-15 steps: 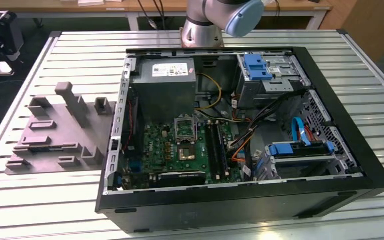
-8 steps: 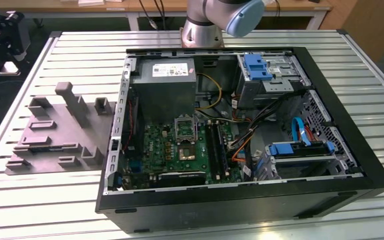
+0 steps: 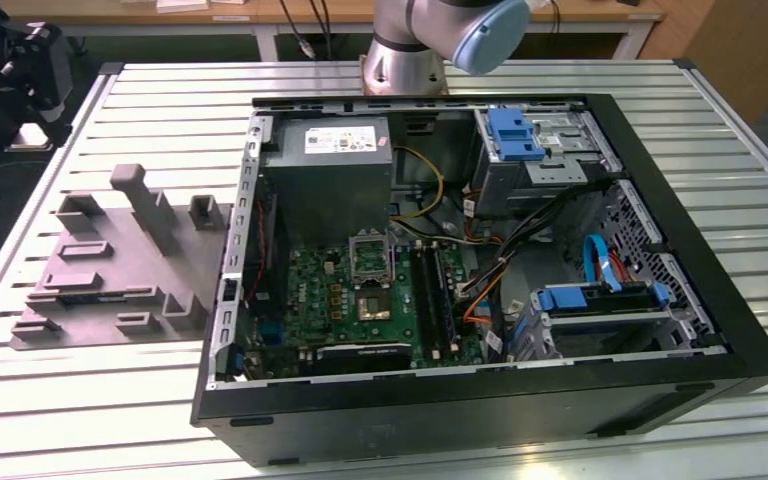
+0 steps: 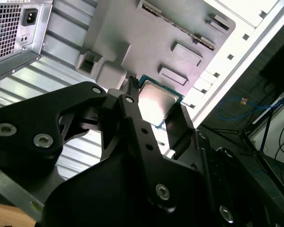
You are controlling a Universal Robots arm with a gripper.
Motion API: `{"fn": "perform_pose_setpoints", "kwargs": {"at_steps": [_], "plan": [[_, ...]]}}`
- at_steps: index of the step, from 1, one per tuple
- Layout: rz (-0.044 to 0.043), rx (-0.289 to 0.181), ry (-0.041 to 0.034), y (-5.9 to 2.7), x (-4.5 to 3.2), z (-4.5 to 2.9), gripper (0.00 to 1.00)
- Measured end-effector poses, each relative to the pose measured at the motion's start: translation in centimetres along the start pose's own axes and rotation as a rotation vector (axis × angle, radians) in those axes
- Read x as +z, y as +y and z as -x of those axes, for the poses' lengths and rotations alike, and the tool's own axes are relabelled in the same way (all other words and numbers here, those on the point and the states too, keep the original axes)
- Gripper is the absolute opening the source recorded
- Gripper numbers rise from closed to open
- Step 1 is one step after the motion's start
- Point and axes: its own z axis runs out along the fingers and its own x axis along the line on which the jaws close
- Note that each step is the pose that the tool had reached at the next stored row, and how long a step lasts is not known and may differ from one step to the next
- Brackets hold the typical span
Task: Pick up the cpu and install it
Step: 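Pick up the cpu and move it towards the insertion slot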
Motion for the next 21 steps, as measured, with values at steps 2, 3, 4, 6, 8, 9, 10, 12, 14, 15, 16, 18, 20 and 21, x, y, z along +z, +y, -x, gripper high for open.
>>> {"fn": "perform_pose_setpoints", "kwargs": {"at_steps": [2,3,4,6,8,9,10,12,14,15,16,18,20,21], "plan": [[0.0001,0.000,0.0001,0.00,0.00,0.17,0.47],[0.0001,0.000,0.0001,0.01,0.00,0.25,0.47],[0.0002,0.000,0.0000,0.01,0.01,0.31,0.47],[0.0002,0.000,0.0000,0.02,0.01,0.41,0.47],[0.0001,0.000,0.0001,0.01,0.01,0.51,0.47],[0.0001,0.000,0.0001,0.02,0.01,0.57,0.47],[0.0001,0.000,0.0001,0.02,0.01,0.64,0.47],[0.0002,0.000,0.0000,0.02,0.02,0.78,0.47],[0.0001,0.000,0.0000,0.03,0.02,0.87,0.47],[0.0001,0.000,0.0000,0.03,0.02,0.91,0.47],[0.0001,0.000,0.0001,0.03,0.02,0.97,0.47],[0.0001,0.000,0.0000,0.03,0.02,1.06,0.47],[0.0001,0.000,0.0000,0.03,0.02,1.13,0.47],[0.0002,0.000,0.0000,0.03,0.03,1.16,0.47]]}}
